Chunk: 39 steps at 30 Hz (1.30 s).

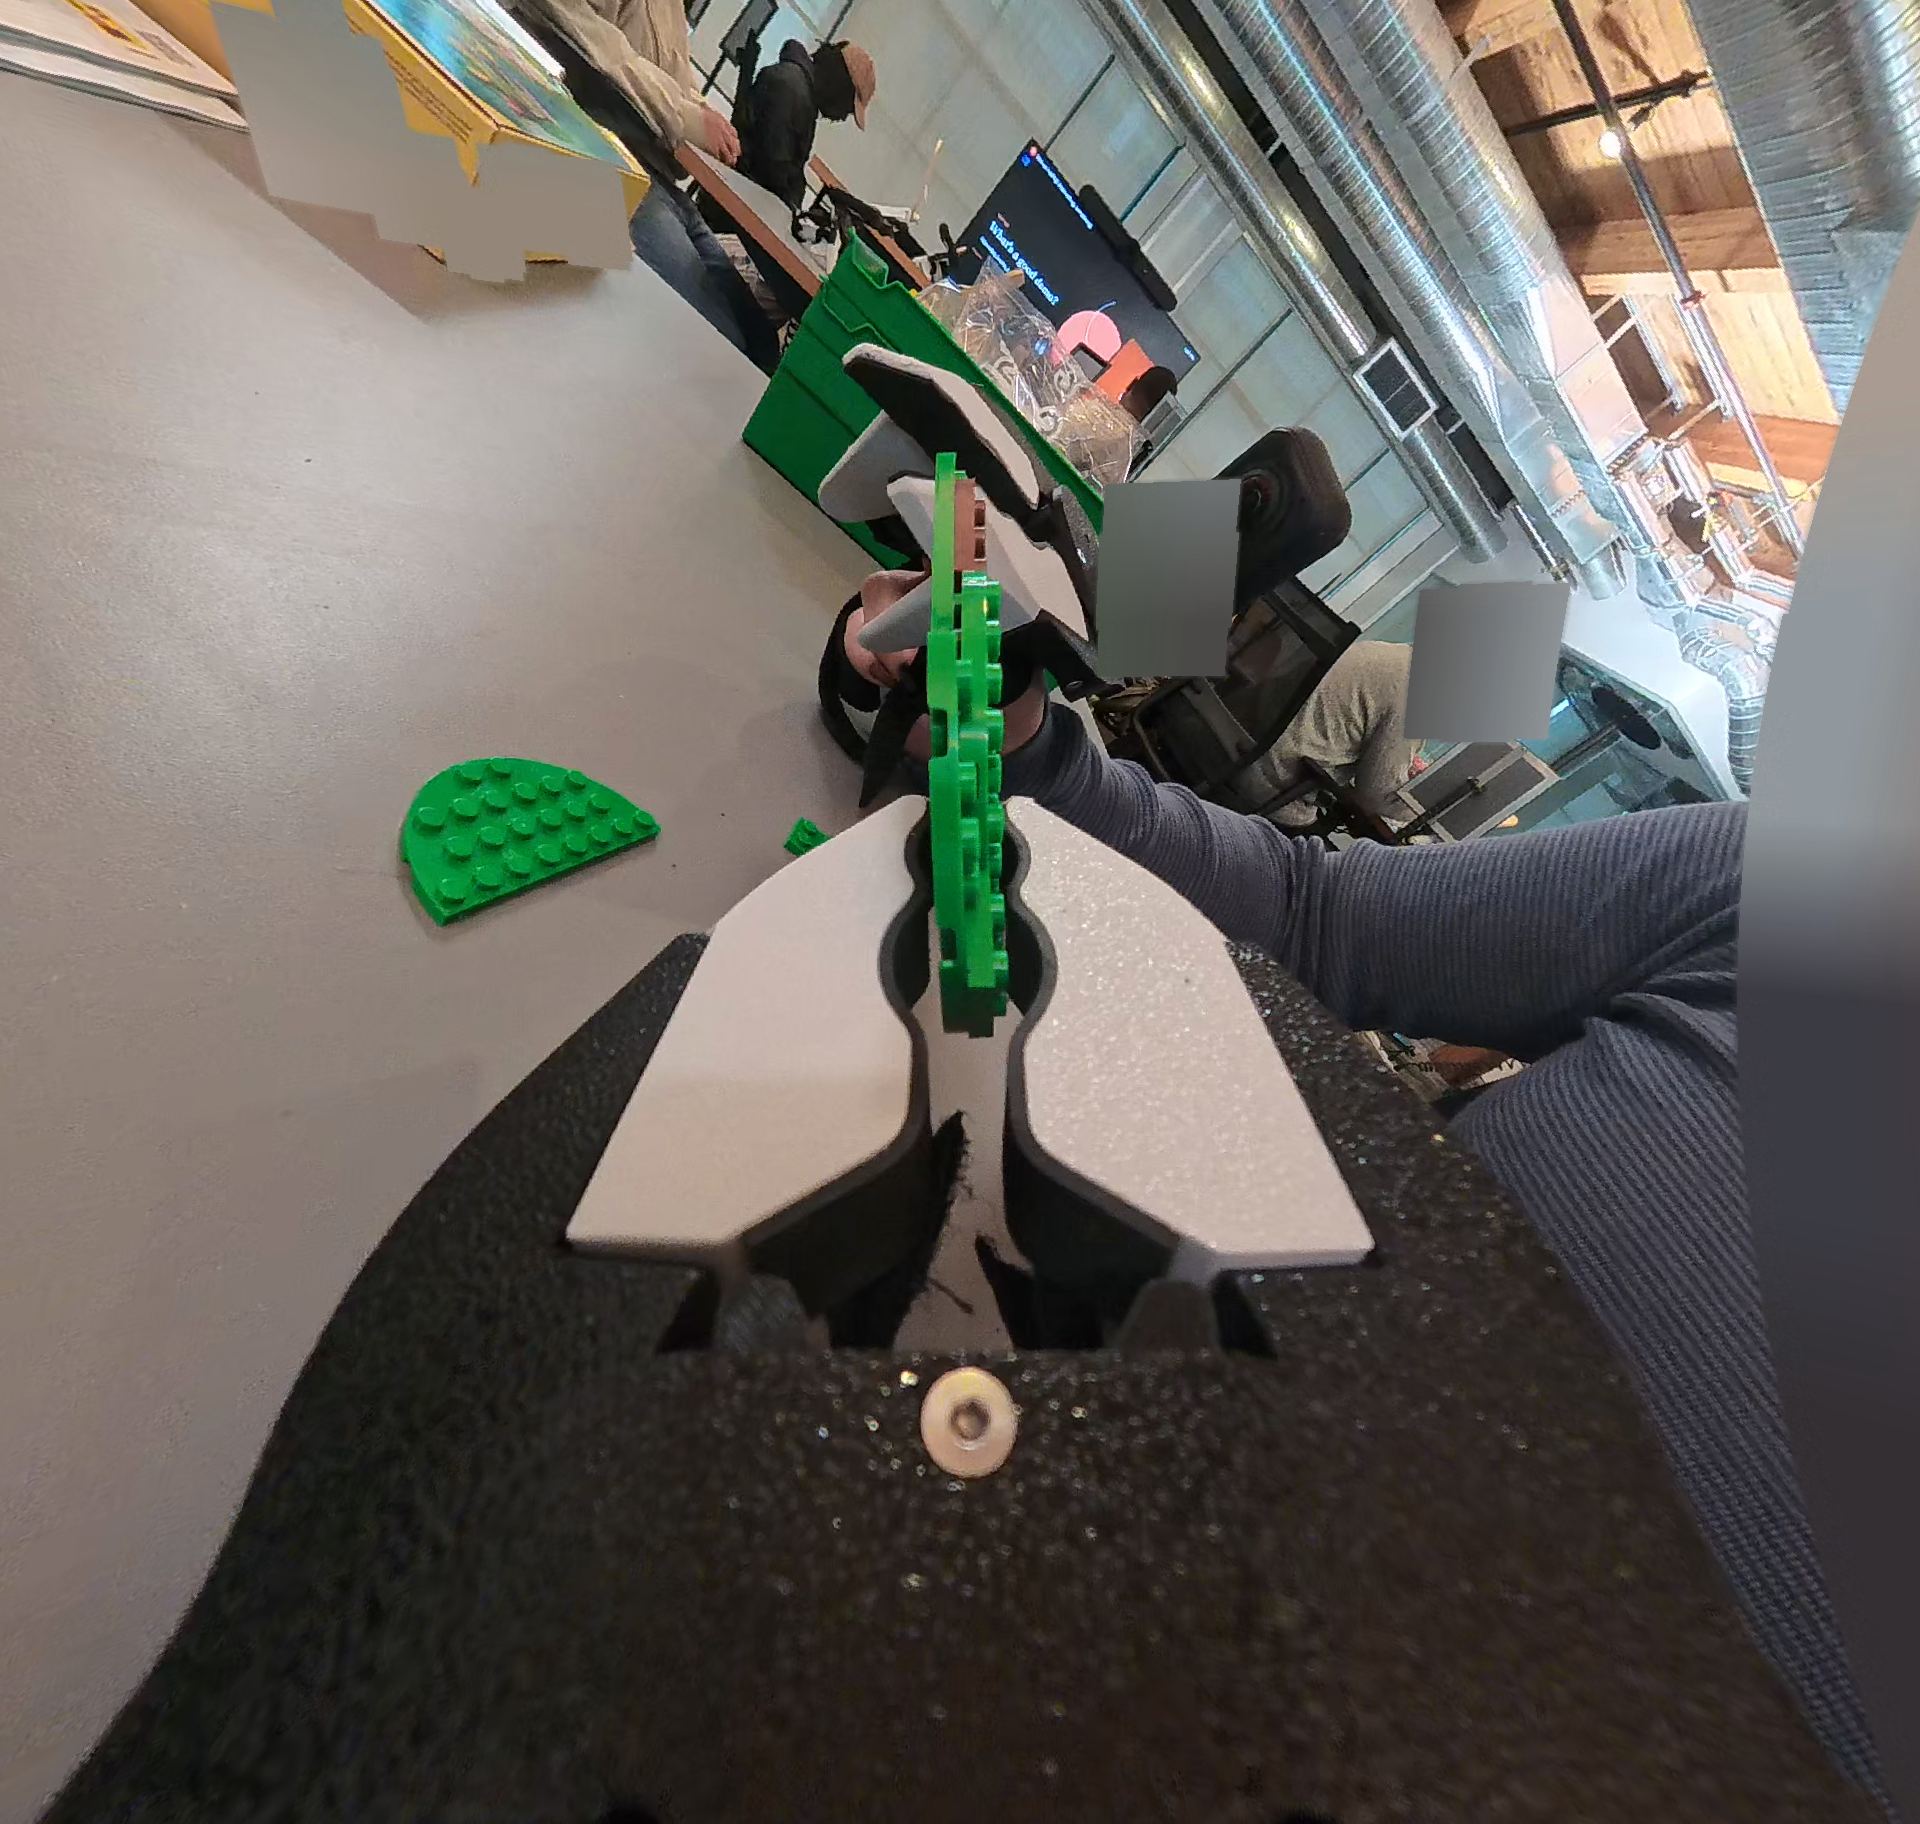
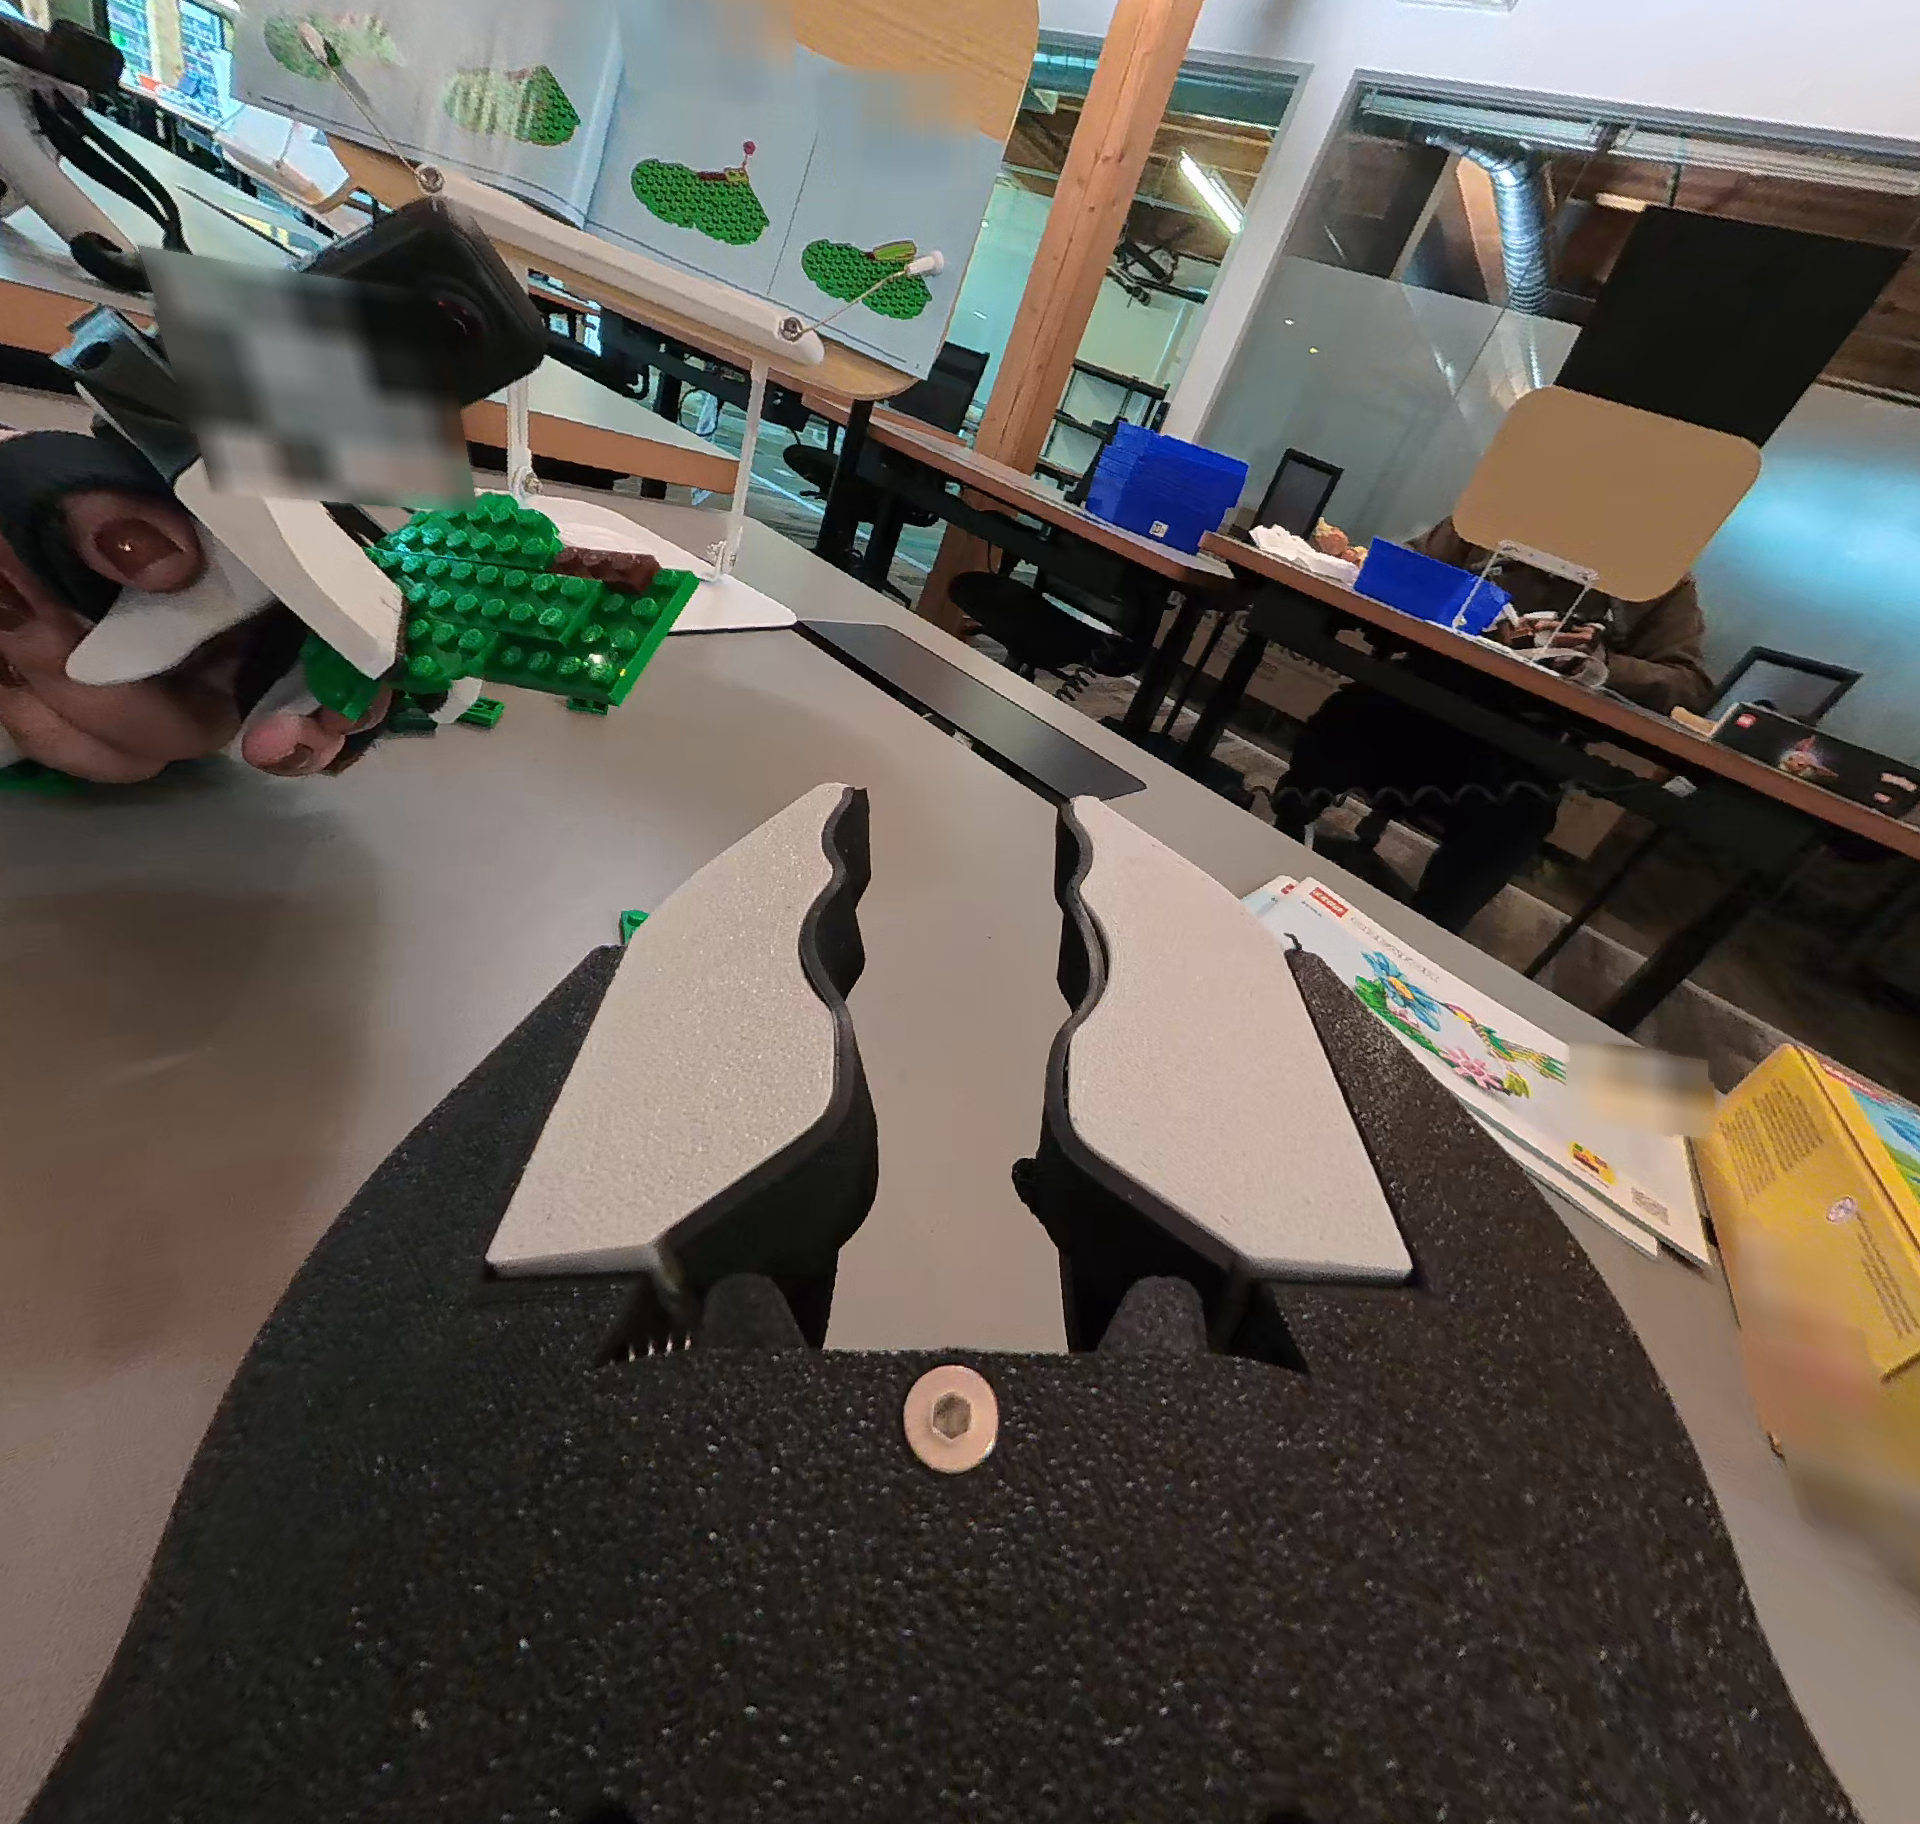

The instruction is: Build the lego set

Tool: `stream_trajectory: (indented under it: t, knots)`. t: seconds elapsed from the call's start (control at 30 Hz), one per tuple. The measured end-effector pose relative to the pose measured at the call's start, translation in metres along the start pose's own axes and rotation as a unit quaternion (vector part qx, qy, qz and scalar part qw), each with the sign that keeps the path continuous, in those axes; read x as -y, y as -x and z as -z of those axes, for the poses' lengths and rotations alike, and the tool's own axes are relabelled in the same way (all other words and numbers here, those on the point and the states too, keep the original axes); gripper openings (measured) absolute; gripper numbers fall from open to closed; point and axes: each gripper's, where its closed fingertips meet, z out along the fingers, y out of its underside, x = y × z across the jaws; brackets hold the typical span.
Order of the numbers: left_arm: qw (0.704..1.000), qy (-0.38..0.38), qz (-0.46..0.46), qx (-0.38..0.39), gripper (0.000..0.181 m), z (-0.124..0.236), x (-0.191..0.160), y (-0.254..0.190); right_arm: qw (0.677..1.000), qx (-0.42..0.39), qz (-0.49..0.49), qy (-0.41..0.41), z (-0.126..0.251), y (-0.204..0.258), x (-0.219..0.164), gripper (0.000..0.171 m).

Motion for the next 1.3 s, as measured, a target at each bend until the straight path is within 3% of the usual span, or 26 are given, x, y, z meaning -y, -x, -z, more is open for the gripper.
stream_trajectory:
  t: [1.03, 1.1, 1.17, 1.3]
  knots:
    - [0.999, 0.008, 0.037, -0.007, 0.008, -0.001, -0.002, 0.005, 1.000, -0.016, 0.001, 0.012, -0.002, -0.008, -0.004, 0.034]
    - [0.999, 0.013, 0.035, -0.011, 0.008, -0.001, -0.004, 0.003, 0.999, 0.030, -0.024, 0.000, -0.003, 0.004, 0.000, 0.035]
    - [0.999, 0.022, 0.032, -0.017, 0.008, -0.002, -0.006, 0.001, 0.986, 0.126, -0.112, 0.007, -0.006, 0.025, 0.008, 0.036]
    - [0.998, 0.045, 0.022, -0.031, 0.008, -0.004, -0.011, -0.004, 0.909, 0.297, -0.283, 0.077, -0.007, 0.072, 0.024, 0.049]
